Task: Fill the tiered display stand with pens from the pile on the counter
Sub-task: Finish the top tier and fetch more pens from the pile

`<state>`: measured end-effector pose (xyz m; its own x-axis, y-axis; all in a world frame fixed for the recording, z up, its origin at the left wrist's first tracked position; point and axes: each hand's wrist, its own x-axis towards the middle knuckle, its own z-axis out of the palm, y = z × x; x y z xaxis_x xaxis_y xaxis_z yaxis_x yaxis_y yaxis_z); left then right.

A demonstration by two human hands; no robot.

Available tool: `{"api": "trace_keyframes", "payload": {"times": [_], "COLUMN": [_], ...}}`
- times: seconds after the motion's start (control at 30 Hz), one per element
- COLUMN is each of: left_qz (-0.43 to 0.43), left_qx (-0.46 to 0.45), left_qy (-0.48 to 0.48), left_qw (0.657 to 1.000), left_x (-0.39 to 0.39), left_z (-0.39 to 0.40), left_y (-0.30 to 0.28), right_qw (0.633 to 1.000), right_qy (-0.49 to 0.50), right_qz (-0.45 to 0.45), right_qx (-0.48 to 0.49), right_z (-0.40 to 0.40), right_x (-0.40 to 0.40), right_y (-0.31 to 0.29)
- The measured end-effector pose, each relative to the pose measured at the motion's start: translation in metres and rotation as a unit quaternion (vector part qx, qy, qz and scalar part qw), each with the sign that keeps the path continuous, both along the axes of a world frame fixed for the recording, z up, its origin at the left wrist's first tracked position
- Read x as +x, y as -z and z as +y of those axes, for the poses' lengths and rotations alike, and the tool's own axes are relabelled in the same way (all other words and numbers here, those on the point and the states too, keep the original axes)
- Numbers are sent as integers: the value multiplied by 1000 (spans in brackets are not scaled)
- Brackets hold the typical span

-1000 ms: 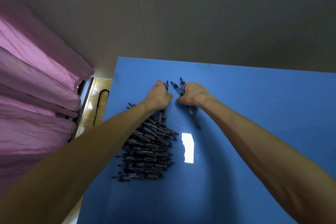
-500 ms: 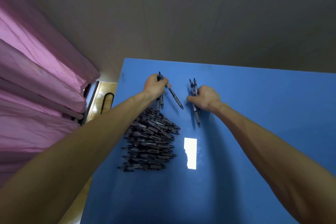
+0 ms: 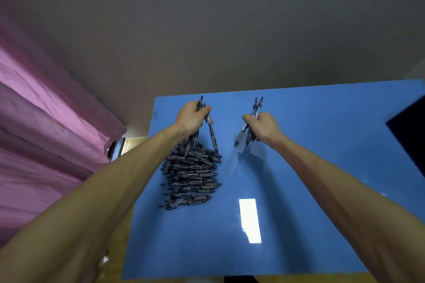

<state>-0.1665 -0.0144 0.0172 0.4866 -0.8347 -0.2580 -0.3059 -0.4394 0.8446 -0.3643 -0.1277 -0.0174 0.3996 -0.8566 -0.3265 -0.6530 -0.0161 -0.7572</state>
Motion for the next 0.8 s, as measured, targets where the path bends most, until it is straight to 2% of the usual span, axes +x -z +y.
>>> {"api": "trace_keyframes", "payload": {"times": [0.13, 0.23, 0.47, 0.6, 0.8], "left_qz": [-76, -92, -117, -152, -197], "left_qx": [-49, -102, -126, -142, -193], "left_qy": [30, 31, 88, 115, 135], "left_qw": [995, 990, 981, 971, 952], "left_x": [-41, -83, -181, -248, -348], "left_z": [28, 63, 124, 136, 125], "left_y": [-30, -38, -45, -78, -118], "right_qw": [991, 970, 927, 919, 917], "right_qy": [99, 185, 309, 321, 301], "right_qz": [-17, -30, -81, -69, -43], "right_qx": [-86, -154, -198, -218, -257], "right_z": [36, 77, 172, 204, 202], "right_x": [-41, -81, -201, -280, -386], "right_y": [-26, -41, -72, -108, -144]}}
